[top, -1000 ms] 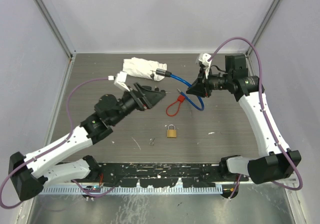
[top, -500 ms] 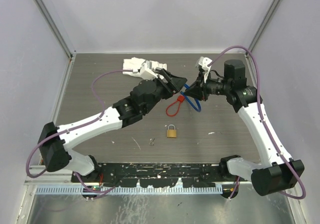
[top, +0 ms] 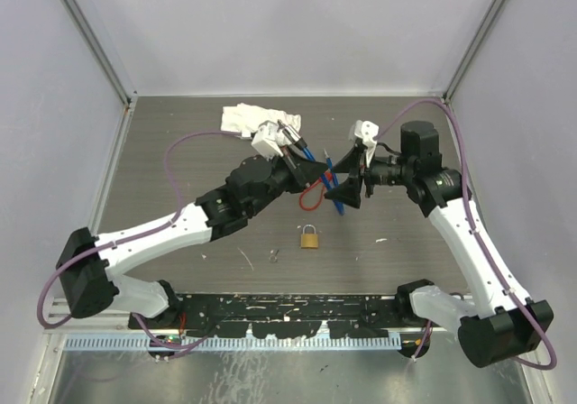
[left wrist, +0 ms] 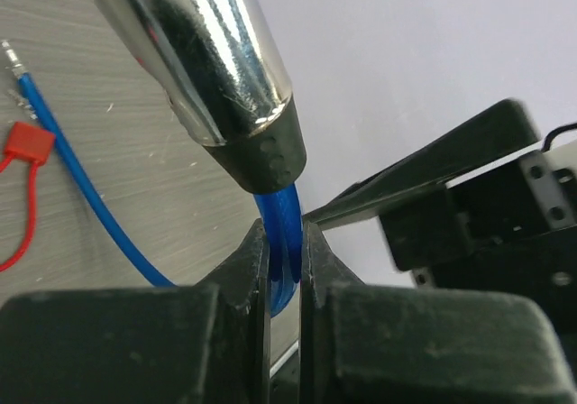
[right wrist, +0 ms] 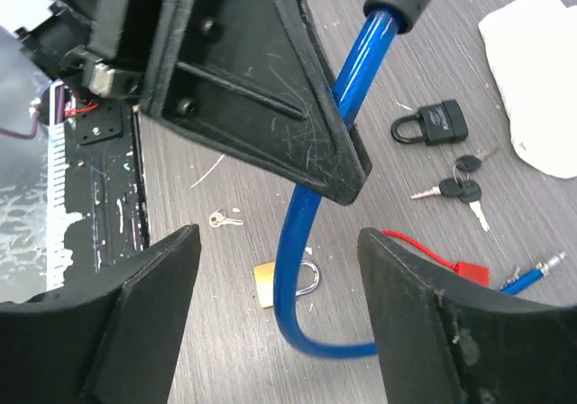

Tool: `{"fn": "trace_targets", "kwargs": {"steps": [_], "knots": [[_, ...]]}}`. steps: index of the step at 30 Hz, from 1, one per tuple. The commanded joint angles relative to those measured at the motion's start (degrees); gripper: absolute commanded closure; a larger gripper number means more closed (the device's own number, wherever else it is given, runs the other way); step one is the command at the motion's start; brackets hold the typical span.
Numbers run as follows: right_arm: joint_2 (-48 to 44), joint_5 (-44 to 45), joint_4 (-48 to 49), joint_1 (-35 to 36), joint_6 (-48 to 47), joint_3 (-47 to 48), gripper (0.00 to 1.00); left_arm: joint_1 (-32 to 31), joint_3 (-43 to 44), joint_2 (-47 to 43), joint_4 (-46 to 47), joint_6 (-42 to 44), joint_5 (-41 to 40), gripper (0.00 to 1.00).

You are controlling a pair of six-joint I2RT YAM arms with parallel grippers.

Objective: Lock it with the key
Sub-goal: Adjust the lock.

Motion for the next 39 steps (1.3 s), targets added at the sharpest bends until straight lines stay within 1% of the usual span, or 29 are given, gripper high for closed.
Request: {"fn": "trace_targets", "kwargs": {"steps": [1, 3, 6, 12, 17, 21, 24, 25, 27, 30, 35, 39], "knots": [[-4.57, -5.81, 0.32, 0.16, -5.31, -1.55, 0.21, 2.83, -2.78, -9.05, 2.79, 9.25, 7.02, 1.0], [-4.96, -6.1, -0.22, -0.47, -6.32, -1.97, 0.19, 5.96, -3.29, -10.59, 2.41, 10.58, 13.01, 1.0], [-5.07, -7.58, -0.7, -2.64, -6.93, -2.12, 0.19, 10.33, -2.06, -10.43, 2.43, 12.1, 24.53, 1.0], [-5.48, -11.44, -2.04, -6.95, -7.36, -0.62, 0.18, 17.74, 5.54, -7.29, -0.77, 13.79, 44.14, 1.0], [-4.82, -11.35, -6.33, -7.96, -10.71, 2.65, 0.18, 22.76, 11.6, -6.89, -4.04, 16.27, 54.51, 1.0], [-3.79, -10.52, -9.88, -8.24, -13.67, 5.56, 0.18, 26.02, 16.47, -4.24, -10.15, 20.48, 63.82, 1.0], [-2.93, -9.16, -13.21, -8.46, -16.72, 7.83, 0.17, 27.0, 19.13, -2.59, -16.16, 24.89, 70.23, 1.0], [-2.45, -8.76, -14.75, -8.48, -18.5, 8.81, 0.17, 27.04, 19.69, -2.11, -19.42, 27.33, 71.98, 1.0], [-1.68, -7.9, -17.69, -8.44, -21.19, 10.8, 0.17, 27.04, 19.78, -1.38, -22.79, 30.34, 74.72, 1.0], [-0.82, -6.39, -21.56, -8.47, -24.67, 13.42, 0.17, 27.18, 19.48, -0.43, -27.91, 35.16, 76.89, 1.0], [-0.33, -3.61, -28.42, -8.42, -31.44, 18.62, 0.17, 27.13, 19.64, 0.69, -35.74, 43.08, 77.94, 1.0], [-0.35, -1.88, -32.25, -8.42, -34.38, 23.42, 0.16, 27.13, 19.93, 1.87, -40.47, 47.82, 78.1, 1.0]]}}
